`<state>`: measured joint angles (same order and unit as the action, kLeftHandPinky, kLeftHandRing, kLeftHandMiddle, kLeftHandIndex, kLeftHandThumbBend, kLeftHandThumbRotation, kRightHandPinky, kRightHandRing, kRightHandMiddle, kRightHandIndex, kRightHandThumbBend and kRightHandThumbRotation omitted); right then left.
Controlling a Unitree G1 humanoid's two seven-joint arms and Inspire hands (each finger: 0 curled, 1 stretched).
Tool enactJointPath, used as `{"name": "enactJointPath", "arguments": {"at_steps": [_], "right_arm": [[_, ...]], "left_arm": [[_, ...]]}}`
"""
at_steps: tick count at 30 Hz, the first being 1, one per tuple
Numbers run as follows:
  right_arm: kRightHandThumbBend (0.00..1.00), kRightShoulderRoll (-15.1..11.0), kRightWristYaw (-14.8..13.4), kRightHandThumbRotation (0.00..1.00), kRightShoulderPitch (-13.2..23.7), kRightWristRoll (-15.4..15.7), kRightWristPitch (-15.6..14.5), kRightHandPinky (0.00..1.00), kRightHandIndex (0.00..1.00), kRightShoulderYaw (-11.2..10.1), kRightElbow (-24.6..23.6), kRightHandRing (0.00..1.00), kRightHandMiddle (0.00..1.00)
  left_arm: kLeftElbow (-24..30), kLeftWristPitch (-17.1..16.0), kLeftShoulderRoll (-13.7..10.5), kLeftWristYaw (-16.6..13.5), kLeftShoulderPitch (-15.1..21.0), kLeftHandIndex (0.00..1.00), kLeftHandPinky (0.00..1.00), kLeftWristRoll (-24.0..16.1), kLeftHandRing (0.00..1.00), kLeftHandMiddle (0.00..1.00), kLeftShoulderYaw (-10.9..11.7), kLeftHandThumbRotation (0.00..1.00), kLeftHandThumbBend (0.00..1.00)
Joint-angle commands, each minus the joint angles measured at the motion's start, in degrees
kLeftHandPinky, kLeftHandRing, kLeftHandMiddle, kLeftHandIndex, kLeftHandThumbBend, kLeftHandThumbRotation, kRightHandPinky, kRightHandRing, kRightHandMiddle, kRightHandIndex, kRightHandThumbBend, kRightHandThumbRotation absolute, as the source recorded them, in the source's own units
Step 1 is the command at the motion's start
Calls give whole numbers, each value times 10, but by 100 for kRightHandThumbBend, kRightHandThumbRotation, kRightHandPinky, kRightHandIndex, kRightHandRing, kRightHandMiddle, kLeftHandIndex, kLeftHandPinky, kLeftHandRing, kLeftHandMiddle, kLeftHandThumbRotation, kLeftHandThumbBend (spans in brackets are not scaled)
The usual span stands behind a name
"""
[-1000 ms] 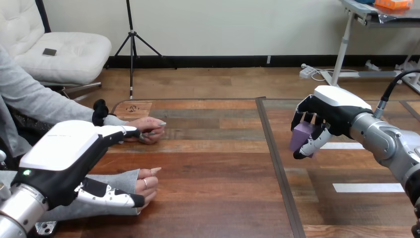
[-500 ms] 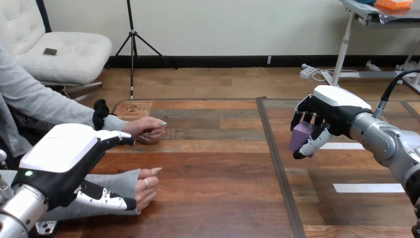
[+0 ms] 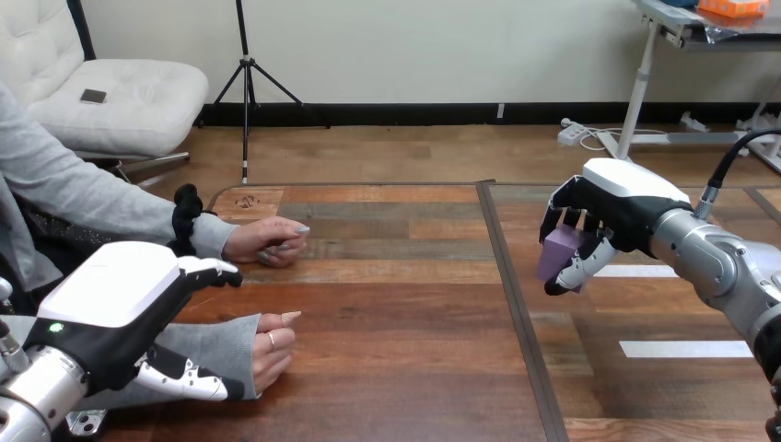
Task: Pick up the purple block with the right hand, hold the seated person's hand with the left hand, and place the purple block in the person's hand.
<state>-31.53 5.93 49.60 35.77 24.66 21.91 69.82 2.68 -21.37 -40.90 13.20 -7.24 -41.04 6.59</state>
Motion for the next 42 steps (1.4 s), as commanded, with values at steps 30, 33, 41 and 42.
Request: {"name": "enactJointPath", "arguments": {"at_steps": [30,33,41,42], "right_arm": [[75,-16,-6,0,53,-12,11,35,45,-12,-19,42,46],[75,-15,-6,0,52,-14,10,36,45,-14,-19,42,46],[76,-13,-1,0,53,-19,7,34,44,-16,-21,40,45],[75,-13,-1,0,53,-19,6,34,44,-16,-21,40,45]], "left_arm": [[-46,44,-49,22,61,78,74,-39,77,79,-62,40,100],[-57,45,-48,18,66,78,73,-41,77,79,-67,37,100],[-81,55,-45,27,80,78,74,-27,78,79,-77,35,100],[-85,55,-45,27,83,78,74,-25,78,79,-79,35,100]]}}
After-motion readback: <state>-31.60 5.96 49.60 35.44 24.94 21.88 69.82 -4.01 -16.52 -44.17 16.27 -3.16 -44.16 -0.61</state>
